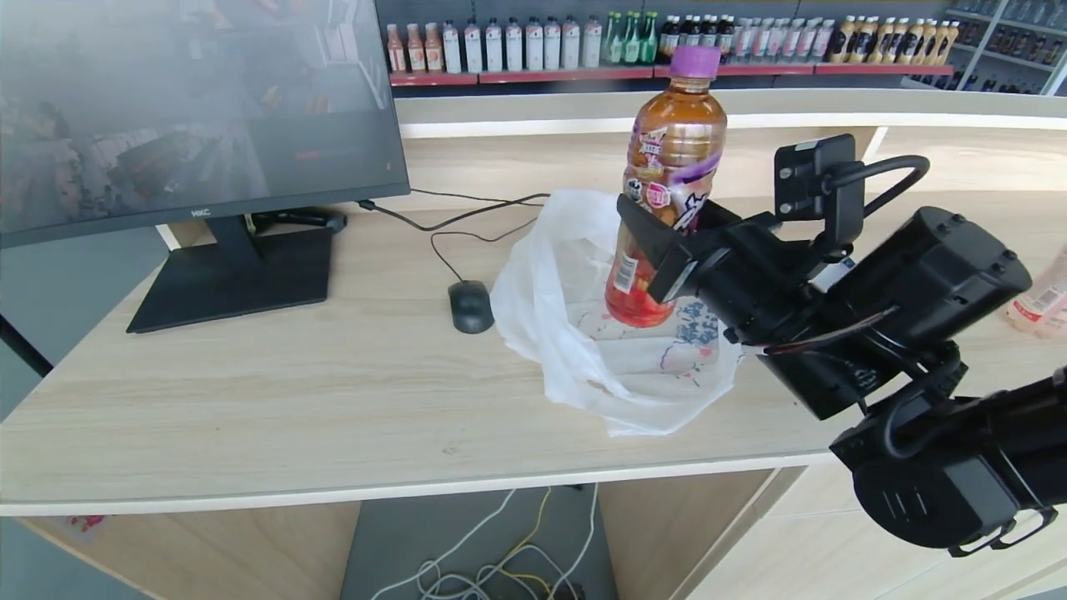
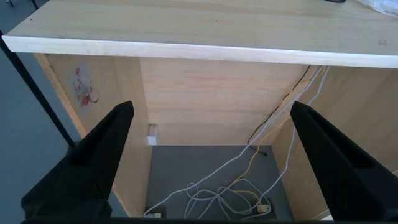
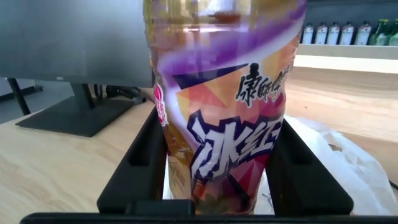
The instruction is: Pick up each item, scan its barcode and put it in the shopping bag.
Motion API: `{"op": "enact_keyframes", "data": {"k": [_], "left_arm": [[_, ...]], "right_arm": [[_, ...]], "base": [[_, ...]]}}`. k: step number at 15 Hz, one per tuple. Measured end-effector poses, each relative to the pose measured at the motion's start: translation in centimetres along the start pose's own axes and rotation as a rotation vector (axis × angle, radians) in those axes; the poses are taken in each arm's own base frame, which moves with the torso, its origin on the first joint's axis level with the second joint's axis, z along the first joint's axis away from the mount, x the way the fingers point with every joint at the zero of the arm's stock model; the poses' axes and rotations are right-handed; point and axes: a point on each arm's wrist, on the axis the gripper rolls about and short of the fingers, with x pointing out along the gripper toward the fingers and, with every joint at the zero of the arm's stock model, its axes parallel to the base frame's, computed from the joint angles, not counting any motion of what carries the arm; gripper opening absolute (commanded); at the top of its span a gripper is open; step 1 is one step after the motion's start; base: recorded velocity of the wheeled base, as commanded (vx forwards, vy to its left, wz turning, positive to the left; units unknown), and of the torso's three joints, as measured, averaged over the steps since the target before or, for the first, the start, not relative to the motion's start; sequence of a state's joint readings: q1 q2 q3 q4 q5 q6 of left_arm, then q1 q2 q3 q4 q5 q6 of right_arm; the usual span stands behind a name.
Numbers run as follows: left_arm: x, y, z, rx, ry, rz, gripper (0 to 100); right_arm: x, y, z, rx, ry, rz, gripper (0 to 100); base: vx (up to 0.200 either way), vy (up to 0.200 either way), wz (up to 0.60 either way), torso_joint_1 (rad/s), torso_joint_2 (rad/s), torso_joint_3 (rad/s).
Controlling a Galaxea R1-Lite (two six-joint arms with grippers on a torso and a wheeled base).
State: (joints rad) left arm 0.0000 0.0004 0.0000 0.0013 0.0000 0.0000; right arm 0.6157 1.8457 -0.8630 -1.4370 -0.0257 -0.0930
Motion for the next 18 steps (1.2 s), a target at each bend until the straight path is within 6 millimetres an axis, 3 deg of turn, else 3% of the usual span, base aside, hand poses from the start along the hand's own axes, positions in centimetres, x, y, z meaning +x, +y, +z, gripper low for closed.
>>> {"op": "enact_keyframes", "data": {"k": [3, 11, 15, 18], "left_arm": [[0.0, 0.0, 0.0, 0.000, 0.000, 0.000, 100], [0.0, 0.0, 0.0, 0.000, 0.000, 0.000, 100], [0.0, 0.0, 0.0, 0.000, 0.000, 0.000, 100], [0.0, 0.0, 0.0, 0.000, 0.000, 0.000, 100]], "right_arm": [[1.1, -0.2, -0.9, -0.004, 0.018, 0.000, 0], [5.5, -3.1, -1.6, -0.040, 0.032, -0.071, 0], [8.6, -4.3, -1.3, -0.066, -0.032, -0.100, 0], [10.4, -4.6, -2.4, -0.070, -0.009, -0.098, 0]], "base": [[0.000, 0.000, 0.00, 0.000, 0.00, 0.000], [0.000, 0.000, 0.00, 0.000, 0.00, 0.000], [0.000, 0.000, 0.00, 0.000, 0.00, 0.000], [0.000, 0.000, 0.00, 0.000, 0.00, 0.000]]}}
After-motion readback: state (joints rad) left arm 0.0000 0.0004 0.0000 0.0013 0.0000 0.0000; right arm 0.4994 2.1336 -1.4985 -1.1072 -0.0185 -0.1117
